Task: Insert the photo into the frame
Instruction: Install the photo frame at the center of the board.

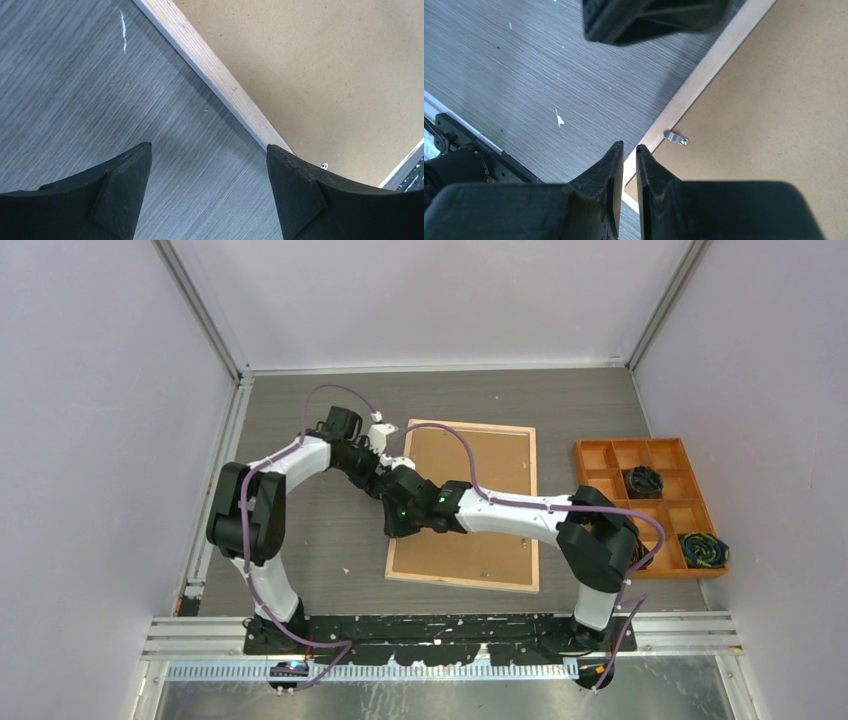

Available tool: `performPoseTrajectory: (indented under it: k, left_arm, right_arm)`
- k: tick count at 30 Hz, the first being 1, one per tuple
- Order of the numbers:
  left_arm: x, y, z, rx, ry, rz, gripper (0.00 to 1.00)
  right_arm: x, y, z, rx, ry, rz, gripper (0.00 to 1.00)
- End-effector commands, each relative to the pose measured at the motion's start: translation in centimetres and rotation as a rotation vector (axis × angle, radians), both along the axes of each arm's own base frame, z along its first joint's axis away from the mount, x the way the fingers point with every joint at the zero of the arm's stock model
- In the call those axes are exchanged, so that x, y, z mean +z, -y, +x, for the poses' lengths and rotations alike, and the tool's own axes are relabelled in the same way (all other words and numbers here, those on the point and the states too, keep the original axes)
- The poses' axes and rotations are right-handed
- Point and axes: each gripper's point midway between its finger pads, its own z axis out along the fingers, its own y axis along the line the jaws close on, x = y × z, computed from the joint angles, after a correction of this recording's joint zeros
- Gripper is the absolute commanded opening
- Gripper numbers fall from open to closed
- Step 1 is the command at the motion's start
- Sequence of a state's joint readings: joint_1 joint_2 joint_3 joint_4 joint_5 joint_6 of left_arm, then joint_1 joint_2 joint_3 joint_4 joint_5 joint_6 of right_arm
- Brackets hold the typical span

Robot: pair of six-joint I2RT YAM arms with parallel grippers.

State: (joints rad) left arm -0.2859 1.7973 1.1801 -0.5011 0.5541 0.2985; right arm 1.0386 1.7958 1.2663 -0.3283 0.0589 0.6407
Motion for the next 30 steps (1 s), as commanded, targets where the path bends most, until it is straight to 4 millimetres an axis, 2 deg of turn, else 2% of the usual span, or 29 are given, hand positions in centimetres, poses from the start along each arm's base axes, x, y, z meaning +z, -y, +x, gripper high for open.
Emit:
performPoseTrajectory:
  k: [1,5,19,30]
  left_arm:
    - [1.0,1.0,0.0,-0.017,-0.024,-0.054,0.85]
    - [0.7,1.0,-0.1,-0.017,-0.034,-0.054,0.84]
    - [-0.3,0.6,-0.2,-0.004,-0.057,-0.025,0.79]
    - [-0.5,0.2,-0.1,-0.007,-0.036,-0.001,0.77]
  right_arm:
    - [2.1,-1.6,1.9,-0.027,0.099,0.078,0.21]
    - [2.0,-1.8,2.2,-0.034,0.114,0.085,0.21]
    - [-1.3,-1.2,1.3,-0.029,0.07,0.036,0.18]
    - [-2.7,-1.3,1.3,-0.03,0.061,0.022,0.17]
